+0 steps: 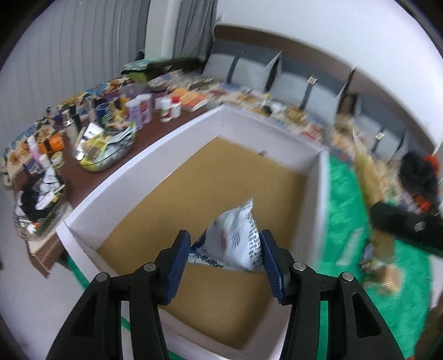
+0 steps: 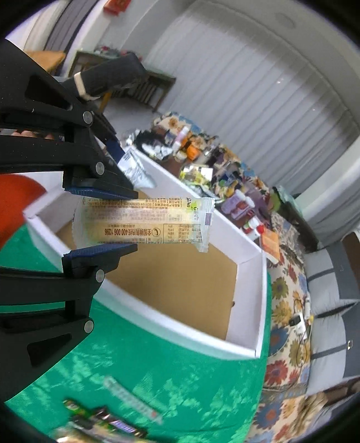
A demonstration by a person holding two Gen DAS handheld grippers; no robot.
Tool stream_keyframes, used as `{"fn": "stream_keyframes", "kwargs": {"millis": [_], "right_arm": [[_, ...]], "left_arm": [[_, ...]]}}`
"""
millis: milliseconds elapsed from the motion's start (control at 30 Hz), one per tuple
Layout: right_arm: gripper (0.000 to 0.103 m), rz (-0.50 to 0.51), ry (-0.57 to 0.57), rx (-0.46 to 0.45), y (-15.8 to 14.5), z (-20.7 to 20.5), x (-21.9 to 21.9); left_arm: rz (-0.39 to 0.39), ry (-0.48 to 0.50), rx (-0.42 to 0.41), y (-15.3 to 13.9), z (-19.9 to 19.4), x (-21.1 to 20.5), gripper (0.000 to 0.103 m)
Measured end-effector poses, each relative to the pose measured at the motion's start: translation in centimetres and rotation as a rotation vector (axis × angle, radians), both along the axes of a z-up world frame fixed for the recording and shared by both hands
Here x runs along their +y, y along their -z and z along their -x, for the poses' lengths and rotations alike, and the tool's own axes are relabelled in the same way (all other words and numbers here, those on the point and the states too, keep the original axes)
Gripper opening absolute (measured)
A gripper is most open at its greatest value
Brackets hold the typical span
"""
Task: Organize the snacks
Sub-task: 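Release the chip packet and wafer bar into the white box with both tools, then withdraw both tools from the box back over the snacks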
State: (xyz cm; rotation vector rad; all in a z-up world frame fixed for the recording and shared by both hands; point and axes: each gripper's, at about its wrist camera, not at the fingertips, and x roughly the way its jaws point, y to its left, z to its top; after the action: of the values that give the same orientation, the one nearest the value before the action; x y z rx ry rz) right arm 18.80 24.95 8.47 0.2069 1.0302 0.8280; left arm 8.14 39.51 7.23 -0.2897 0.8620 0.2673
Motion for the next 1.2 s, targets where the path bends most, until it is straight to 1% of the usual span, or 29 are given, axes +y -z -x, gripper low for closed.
{"fn": "stream_keyframes", "kwargs": {"millis": [33,67,133,200,267,333,433,467,533,600,667,733,800,867,900,967,1067,1200], "right_arm": [[0.054,0.014,-0.001,0.000,0.6,-0.1,0.3],[0.069,0.026,0.009,0.008,1.5,-0.2,0.3],[0.069,0.017,0.045,0.011,1.9,0.1,-0.9],[0.069,0.023,0.062,-0.008,2.2,0.1,-2.5],[0.069,0.058,0.097,-0.050,2.5,0.2,-4.3],[0.069,0.097,0.147,-0.119,2.7,0.6,-7.3],[0.070,0.224,0.236,-0.275,3.3,2.4,-13.0],[0.070,0.254,0.260,-0.307,3.5,3.0,-14.6],[0.070,0.322,0.342,-0.372,4.3,4.4,-19.6],[0.074,0.382,0.437,-0.418,5.0,5.9,-25.2],[0.075,0.448,0.538,-0.443,5.9,7.3,-30.6],[0.075,0.522,0.646,-0.435,7.3,8.5,-36.4],[0.075,0.582,0.743,-0.379,8.9,9.2,-41.8],[0.075,0.616,0.838,-0.323,10.5,9.8,-46.8],[0.075,0.629,0.891,-0.303,11.2,10.3,-49.6],[0.075,0.654,0.954,-0.269,12.2,10.7,-53.0],[0.075,0.656,0.995,-0.218,13.1,10.4,-56.0],[0.075,0.650,0.998,-0.176,14.1,9.6,-57.6]], "left_arm": [[-0.026,-0.014,0.042,1.1,-0.6,0.2,0.083],[-0.044,-0.029,0.066,2.0,-0.7,0.3,0.088],[-0.054,-0.039,0.080,3.2,-0.5,0.4,0.088],[-0.045,-0.034,0.067,3.6,0.0,0.1,0.088],[-0.061,-0.032,0.041,3.5,0.6,-0.9,0.088],[-0.104,-0.039,-0.005,2.7,1.1,-2.4,0.088],[-0.111,0.013,-0.096,1.5,1.2,-4.7,0.088],[-0.118,0.026,-0.115,1.2,1.1,-5.4,0.089],[-0.137,0.055,-0.151,0.8,0.7,-7.0,0.090],[-0.160,0.095,-0.156,1.1,-0.2,-8.7,0.092],[-0.195,0.128,-0.124,2.0,-1.3,-10.3,0.092],[-0.218,0.140,-0.072,3.4,-2.2,-11.4,0.092],[-0.245,0.148,-0.037,4.2,-2.7,-12.4,0.092],[-0.298,0.170,-0.011,4.5,-2.8,-13.2,0.092],[-0.308,0.177,-0.001,4.6,-2.7,-13.6,0.092],[-0.308,0.176,0.021,4.8,-2.3,-13.8,0.092],[-0.312,0.156,0.053,5.2,-1.3,-13.9,0.092],[-0.336,0.158,0.066,5.6,0.1,-14.9,0.092]]}}
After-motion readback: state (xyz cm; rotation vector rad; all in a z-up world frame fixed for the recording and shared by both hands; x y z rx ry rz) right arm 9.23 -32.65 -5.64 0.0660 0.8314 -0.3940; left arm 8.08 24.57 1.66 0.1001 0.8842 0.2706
